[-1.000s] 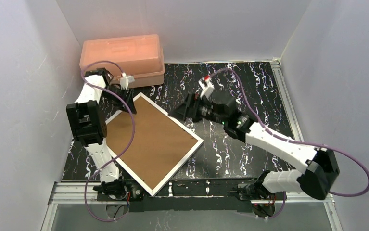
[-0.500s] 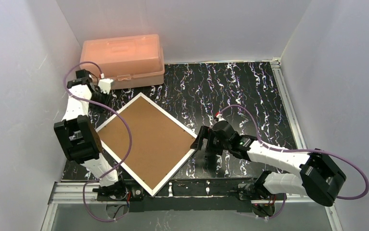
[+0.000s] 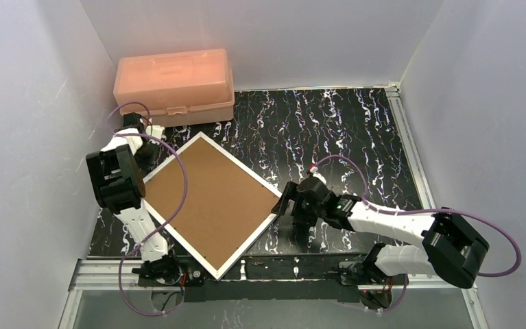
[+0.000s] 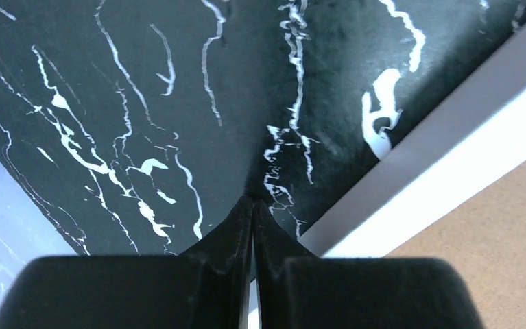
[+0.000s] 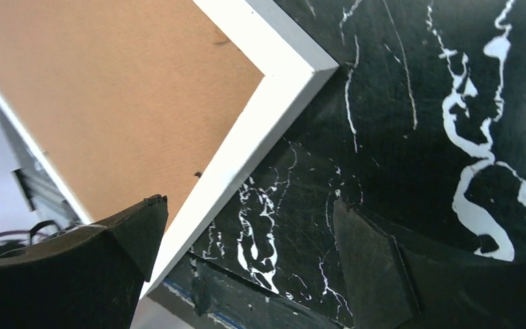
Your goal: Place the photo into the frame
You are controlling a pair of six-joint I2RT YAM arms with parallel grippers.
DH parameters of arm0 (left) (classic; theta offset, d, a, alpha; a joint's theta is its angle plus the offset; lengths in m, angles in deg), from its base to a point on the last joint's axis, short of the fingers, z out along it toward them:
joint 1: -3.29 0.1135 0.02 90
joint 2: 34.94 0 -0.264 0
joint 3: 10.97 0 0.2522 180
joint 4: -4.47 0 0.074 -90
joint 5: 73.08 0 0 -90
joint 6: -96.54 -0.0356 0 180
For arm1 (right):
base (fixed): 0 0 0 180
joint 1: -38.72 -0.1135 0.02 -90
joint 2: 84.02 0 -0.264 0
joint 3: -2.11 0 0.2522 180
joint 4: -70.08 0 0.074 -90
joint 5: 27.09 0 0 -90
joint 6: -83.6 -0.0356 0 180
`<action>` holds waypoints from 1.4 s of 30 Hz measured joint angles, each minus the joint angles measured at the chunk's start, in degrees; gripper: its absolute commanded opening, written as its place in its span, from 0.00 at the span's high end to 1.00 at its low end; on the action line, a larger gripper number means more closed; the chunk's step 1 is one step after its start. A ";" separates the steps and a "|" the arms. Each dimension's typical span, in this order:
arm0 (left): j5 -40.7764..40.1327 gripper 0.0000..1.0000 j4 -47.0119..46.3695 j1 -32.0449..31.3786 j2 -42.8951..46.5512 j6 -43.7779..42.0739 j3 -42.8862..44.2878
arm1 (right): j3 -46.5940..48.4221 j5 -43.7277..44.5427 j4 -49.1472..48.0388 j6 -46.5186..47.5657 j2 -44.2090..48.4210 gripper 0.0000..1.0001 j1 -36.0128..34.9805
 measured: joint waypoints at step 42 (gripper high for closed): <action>6.97 1.00 5.51 -13.86 7.72 0.72 -10.43 | -5.79 -5.07 4.90 -22.49 2.82 0.01 -19.37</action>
